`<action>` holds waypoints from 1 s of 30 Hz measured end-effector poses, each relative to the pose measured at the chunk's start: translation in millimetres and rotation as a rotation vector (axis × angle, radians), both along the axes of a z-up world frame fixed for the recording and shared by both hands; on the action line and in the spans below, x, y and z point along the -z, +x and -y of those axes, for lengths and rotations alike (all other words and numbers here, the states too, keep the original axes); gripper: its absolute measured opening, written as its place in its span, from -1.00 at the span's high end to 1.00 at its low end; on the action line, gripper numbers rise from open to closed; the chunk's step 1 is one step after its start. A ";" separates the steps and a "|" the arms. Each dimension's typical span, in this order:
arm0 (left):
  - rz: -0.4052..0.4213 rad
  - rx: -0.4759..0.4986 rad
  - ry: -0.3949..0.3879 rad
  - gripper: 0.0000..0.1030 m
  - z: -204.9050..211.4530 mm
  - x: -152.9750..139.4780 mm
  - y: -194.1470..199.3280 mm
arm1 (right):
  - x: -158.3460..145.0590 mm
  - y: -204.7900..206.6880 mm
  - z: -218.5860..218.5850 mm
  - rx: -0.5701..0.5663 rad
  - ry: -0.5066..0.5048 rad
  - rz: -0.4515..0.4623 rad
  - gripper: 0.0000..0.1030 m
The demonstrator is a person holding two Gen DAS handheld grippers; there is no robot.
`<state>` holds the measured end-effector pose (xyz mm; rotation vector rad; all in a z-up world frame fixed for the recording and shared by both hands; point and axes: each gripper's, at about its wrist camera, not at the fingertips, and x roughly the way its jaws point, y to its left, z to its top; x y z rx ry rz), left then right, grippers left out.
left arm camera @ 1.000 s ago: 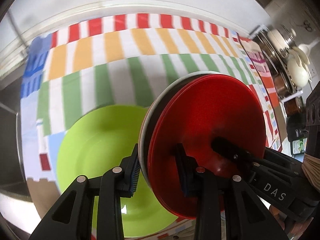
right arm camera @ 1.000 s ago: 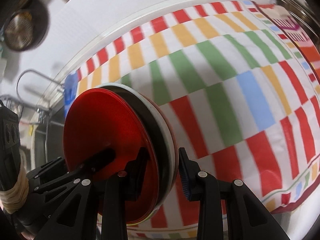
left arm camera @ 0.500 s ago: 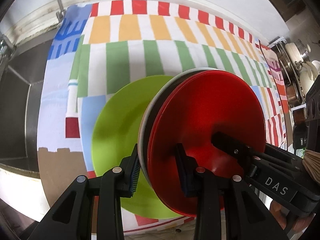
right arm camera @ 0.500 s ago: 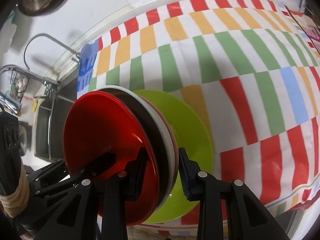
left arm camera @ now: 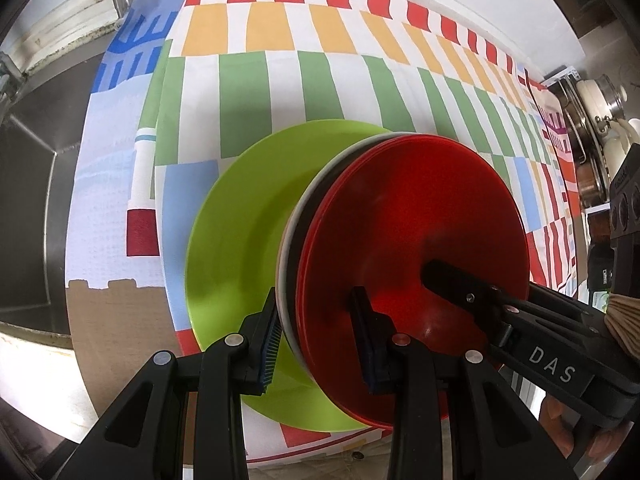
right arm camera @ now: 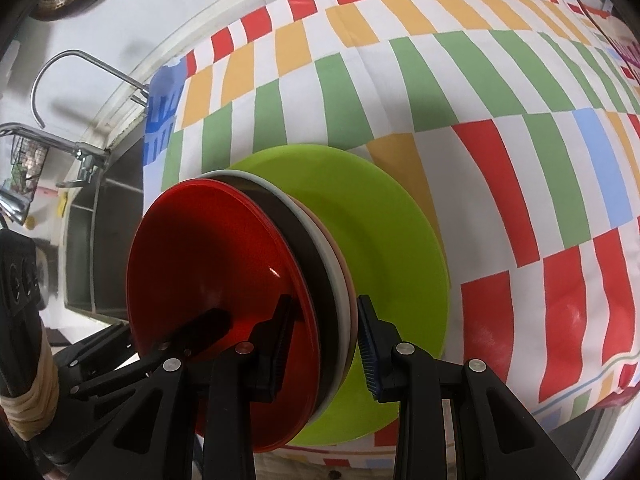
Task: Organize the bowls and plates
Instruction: 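Set the bowl stack centered on the green plate and open both grippers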
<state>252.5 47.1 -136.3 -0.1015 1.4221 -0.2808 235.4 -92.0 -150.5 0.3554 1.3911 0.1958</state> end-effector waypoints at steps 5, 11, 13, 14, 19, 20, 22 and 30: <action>0.000 0.010 -0.003 0.36 0.3 2.6 -0.4 | 3.8 2.5 -4.0 0.002 -0.006 -0.007 0.37; 0.012 0.000 -0.027 0.36 -2.9 3.1 -1.3 | 3.5 1.9 -3.9 -0.001 -0.011 0.009 0.34; 0.037 -0.008 -0.025 0.24 -5.8 0.8 -2.2 | 2.6 0.7 -3.8 -0.001 -0.018 0.026 0.34; 0.065 -0.014 -0.007 0.14 -7.3 -2.1 -3.2 | 2.1 0.4 -3.2 0.000 -0.018 0.036 0.29; 0.248 -0.052 0.094 -0.15 -11.9 -29.1 -17.9 | -19.0 -11.5 3.9 0.024 -0.078 0.164 0.06; 0.288 -0.056 0.110 -0.21 -11.9 -35.8 -23.7 | -25.4 -15.7 5.7 0.026 -0.097 0.194 0.01; 0.352 -0.062 0.131 -0.27 -12.8 -46.3 -35.3 | -41.4 -27.3 10.2 0.033 -0.141 0.266 -0.06; 0.589 -0.139 0.182 -0.55 -4.0 -82.6 -109.1 | -96.1 -95.3 28.7 0.050 -0.256 0.570 -0.46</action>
